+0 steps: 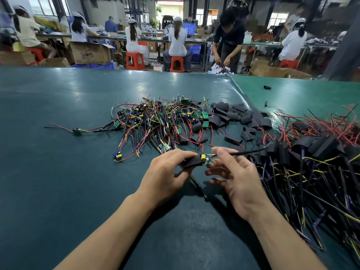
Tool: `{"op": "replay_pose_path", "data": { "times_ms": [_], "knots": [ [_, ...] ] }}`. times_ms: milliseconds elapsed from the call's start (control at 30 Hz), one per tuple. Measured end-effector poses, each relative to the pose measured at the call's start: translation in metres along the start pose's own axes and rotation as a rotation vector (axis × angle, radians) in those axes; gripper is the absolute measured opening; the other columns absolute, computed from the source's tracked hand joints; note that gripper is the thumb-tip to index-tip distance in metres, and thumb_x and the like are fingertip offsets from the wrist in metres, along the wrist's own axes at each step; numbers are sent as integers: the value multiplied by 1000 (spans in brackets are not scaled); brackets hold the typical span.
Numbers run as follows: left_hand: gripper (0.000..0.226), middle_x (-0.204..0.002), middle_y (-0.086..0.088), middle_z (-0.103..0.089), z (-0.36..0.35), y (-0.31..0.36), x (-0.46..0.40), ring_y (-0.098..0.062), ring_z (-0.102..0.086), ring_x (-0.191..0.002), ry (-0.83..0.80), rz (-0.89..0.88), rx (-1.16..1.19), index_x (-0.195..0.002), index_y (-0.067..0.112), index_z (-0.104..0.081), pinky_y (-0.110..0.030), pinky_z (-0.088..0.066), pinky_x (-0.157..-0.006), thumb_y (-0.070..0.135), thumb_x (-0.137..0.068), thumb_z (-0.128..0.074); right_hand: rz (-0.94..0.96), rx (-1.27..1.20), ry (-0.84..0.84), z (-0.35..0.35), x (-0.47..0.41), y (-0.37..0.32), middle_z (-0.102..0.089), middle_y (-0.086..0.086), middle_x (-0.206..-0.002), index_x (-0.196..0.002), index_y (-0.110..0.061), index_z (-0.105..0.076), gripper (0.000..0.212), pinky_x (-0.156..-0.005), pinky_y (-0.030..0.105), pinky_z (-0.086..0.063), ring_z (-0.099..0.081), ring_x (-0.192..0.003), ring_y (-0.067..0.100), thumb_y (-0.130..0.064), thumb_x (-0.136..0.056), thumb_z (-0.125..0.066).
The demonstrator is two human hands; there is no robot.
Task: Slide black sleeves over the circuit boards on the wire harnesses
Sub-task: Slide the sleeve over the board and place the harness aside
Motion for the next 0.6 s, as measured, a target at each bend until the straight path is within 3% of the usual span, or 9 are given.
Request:
{"op": "replay_pose_path", "data": {
  "times_ms": [200,300,367,467,600],
  "knots": [
    [27,-93,3,-68,-3,-6,0,-19,-63,-84,-45,120,-77,-104,10,-68,-29,-51,-78,5,-77,-68,34,36,-80,-7,2,1,-73,12,-77,-81,-10,-76,16,-51,25,-53,-70,-68,22,-16,-66,-74],
    [14,-75,5,-59,-6,-13,1,-24,-53,-71,-83,198,-195,-86,14,-62,-29,-34,-62,11,-77,-73,33,115,-166,-15,6,4,-73,9,-79,-81,-16,-77,15,-55,29,-54,-69,-74,20,-21,-66,-77],
    [24,-66,8,-46,-6,-16,1,-22,-41,-65,-101,233,-273,-75,19,-49,-32,-24,-59,20,-79,-73,53,153,-219,-19,9,5,-73,7,-82,-82,-19,-76,13,-58,29,-55,-69,-77,18,-22,-69,-77],
    [26,-62,8,-38,-3,-11,-1,-21,-35,-63,-97,203,-281,-69,22,-40,-32,-21,-57,30,-78,-63,107,218,-216,-21,10,2,-74,8,-83,-81,-19,-76,14,-58,28,-55,-69,-76,15,-26,-69,-78],
    [23,-60,7,-39,0,6,-3,-20,-34,-59,-68,86,-282,-65,17,-43,-26,-27,-55,26,-76,-62,141,239,-172,-18,10,-2,-72,5,-76,-80,-15,-73,20,-54,26,-53,-66,-70,11,-29,-67,-79]
  ]
}}
Point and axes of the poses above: each hand's wrist, its own x-axis away from the middle knuckle, its own z-axis out of the back of the hand, y = z × x, the point moved 8 cm from there along -x, towards the middle knuckle
